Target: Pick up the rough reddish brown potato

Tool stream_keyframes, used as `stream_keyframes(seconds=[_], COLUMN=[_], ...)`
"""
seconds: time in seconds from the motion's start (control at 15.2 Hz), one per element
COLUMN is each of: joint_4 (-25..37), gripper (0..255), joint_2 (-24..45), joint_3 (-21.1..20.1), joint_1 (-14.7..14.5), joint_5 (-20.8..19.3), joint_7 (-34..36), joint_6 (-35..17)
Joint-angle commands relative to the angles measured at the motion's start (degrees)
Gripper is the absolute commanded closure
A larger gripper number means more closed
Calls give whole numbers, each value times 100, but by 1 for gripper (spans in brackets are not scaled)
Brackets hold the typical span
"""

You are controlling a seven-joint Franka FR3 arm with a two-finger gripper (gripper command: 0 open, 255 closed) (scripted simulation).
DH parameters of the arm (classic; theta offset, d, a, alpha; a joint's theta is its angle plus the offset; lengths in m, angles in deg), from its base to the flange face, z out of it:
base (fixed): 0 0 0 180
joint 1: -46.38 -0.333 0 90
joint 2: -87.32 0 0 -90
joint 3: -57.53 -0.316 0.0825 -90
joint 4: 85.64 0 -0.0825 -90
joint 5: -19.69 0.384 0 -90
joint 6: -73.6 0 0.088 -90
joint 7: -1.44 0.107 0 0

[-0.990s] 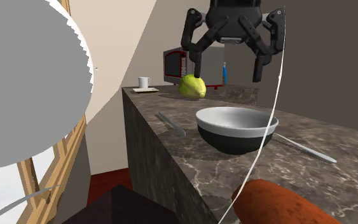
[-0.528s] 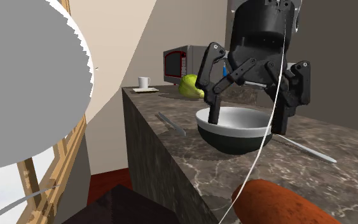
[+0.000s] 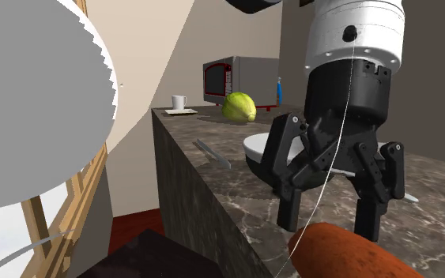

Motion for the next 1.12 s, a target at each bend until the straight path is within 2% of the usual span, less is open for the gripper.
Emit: stream_keyframes(seconds=[0.0,0.26,0.33,0.92,1.06], joint_4=[-89,-198,-177,-197,-114], gripper=[0,0,255,255,255], joint_2=[140,315,334,316,177], joint_3=[66,143,152,142,83], joint_1=[-2,-1,1,-1,-1], joint_5=[-56,-120,-126,-120,-70], joint_7=[11,42,30,42,18], joint_6=[-224,-505,-507,-506,-286])
